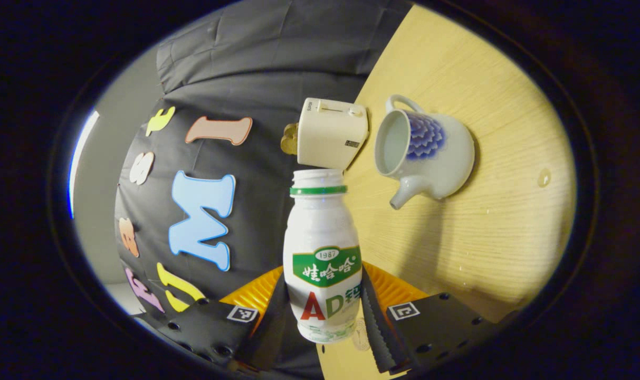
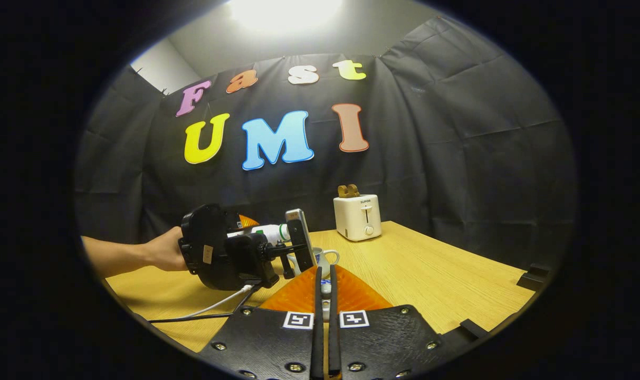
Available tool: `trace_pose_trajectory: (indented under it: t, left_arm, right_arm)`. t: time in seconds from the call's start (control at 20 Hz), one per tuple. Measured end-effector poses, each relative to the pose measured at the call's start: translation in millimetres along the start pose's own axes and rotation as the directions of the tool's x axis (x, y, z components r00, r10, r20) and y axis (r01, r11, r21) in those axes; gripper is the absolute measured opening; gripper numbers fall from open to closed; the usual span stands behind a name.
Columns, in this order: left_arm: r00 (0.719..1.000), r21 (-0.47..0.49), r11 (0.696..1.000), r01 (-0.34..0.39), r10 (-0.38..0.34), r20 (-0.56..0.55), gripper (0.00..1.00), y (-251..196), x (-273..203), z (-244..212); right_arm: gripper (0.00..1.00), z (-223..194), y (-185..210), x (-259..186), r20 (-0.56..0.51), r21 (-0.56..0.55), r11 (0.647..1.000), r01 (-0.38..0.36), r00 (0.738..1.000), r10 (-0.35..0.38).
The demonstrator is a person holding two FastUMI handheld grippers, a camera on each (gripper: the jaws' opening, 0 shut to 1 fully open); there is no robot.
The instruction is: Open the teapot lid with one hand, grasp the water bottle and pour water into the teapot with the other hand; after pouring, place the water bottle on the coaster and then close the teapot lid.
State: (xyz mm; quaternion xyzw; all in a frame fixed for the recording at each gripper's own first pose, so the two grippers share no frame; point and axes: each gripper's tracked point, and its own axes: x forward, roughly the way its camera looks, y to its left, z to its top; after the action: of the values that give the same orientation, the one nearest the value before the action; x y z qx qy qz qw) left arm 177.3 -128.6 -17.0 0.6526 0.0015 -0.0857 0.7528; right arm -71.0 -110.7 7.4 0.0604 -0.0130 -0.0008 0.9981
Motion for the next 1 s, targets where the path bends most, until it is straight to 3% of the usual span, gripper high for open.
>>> trace_pose_trajectory:
  t: [0.15,0.2,0.3,0.55,0.6,0.7,0.75,0.8,0.85,0.9,1.0]
  left_arm:
    - [1.0,0.036,0.999,-0.001,0.0,0.008,0.8,4.0,3.0,4.3]
    - [1.0,0.055,0.998,-0.001,0.0,0.011,0.7,4.8,2.9,6.2]
    - [1.0,0.109,0.994,0.006,-0.008,0.012,0.8,3.6,1.8,9.2]
    - [1.0,0.184,0.983,0.015,-0.017,0.008,0.75,5.9,1.2,9.2]
    - [1.0,0.202,0.979,0.01,-0.012,0.011,0.8,7.3,0.5,10.7]
    - [1.0,0.238,0.971,0.0,-0.004,0.014,0.8,8.2,-0.9,12.4]
    - [1.0,0.252,0.968,0.003,-0.006,0.014,0.75,7.3,-1.3,12.2]
    - [1.0,0.262,0.965,0.008,-0.011,0.01,0.8,6.8,-1.6,12.0]
    - [1.0,0.273,0.962,0.011,-0.013,0.005,0.7,9.1,-0.5,9.9]
    - [1.0,0.285,0.959,0.01,-0.011,0.003,0.75,10.2,0.0,9.1]
    - [1.0,0.308,0.951,0.006,-0.008,0.004,0.75,11.0,0.6,10.0]
  right_arm:
    - [0.04,-1.6,-2.7,1.6,-0.01,0.001,1.0,0.006,1.0,-0.006]
    - [0.04,-1.5,-3.0,1.9,-0.013,0.003,1.0,0.007,1.0,-0.007]
    - [0.04,-3.2,-3.2,2.2,-0.018,0.001,1.0,0.007,1.0,-0.007]
    - [0.04,-2.3,-3.3,1.6,-0.013,0.01,1.0,0.004,1.0,-0.004]
    - [0.04,-2.7,-2.8,0.9,-0.014,0.01,1.0,0.003,1.0,-0.003]
    - [0.04,-2.3,-2.0,0.8,-0.012,0.009,1.0,-0.001,1.0,0.001]
    - [0.04,-0.5,-2.2,0.2,-0.008,0.008,1.0,0.0,1.0,0.0]
    - [0.04,1.1,-2.5,-0.2,-0.004,0.008,1.0,0.001,1.0,-0.001]
    - [0.04,1.1,-1.4,-0.3,-0.001,0.007,1.0,-0.001,1.0,0.001]
    - [0.04,2.0,-1.2,-0.8,0.0,0.004,1.0,-0.001,1.0,0.001]
    - [0.04,3.4,-2.6,-1.5,0.005,0.0,1.0,0.003,1.0,-0.003]
